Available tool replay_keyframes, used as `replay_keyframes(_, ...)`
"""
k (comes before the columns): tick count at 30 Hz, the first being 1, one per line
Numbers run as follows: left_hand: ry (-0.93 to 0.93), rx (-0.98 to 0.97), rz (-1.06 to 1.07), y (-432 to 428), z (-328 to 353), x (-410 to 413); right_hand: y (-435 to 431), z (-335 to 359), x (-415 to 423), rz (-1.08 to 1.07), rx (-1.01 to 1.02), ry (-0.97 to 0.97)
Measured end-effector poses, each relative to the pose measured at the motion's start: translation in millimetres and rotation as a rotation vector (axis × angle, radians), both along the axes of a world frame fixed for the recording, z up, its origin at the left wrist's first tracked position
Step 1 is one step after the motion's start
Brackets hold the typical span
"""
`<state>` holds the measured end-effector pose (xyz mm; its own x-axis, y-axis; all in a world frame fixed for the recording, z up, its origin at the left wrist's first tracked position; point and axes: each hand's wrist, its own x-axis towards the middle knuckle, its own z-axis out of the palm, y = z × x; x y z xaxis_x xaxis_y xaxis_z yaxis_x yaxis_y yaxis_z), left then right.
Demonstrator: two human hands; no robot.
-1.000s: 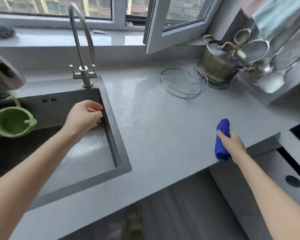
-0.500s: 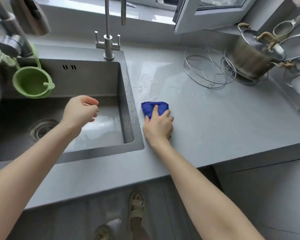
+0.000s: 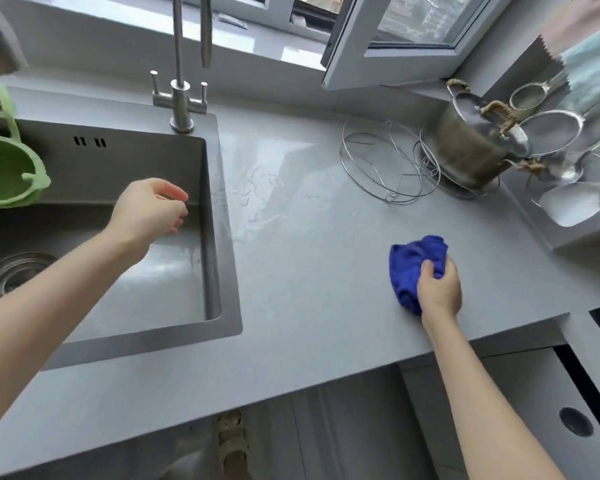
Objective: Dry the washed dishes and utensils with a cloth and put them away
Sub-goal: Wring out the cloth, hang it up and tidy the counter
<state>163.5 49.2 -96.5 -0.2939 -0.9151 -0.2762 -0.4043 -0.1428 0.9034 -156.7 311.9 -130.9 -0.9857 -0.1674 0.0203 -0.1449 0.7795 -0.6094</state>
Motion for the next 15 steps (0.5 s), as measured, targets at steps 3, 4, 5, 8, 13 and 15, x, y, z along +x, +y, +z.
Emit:
replay_keyframes(3,-0.018,0.014,-0.009,-9.6,-7.4,-30.5,20.7,-12.0,-50.4,-0.088,0.327,-0.013)
replay_keyframes(4,-0.025,0.014,-0.005,-12.4,-10.2,-39.2,15.3,-16.0,-63.1,-0.066,0.381,-0.015)
replay_keyframes(5,-0.037,0.008,0.004,-14.9,-13.5,-45.3,6.2,-18.5,-72.8,-0.036,0.394,-0.02)
replay_keyframes(8,-0.086,-0.012,0.053,-20.8,-23.7,-56.8,-37.5,-22.9,-86.6,0.058,0.37,-0.024)
replay_keyframes(13,-0.117,0.004,0.177,-27.8,-33.7,-58.6,-125.6,-27.0,-26.8,0.409,0.335,0.088)
replay_keyframes(15,-0.103,0.01,0.218,-32.6,-35.2,-57.9,-158.7,-31.4,18.8,0.587,0.281,0.109)
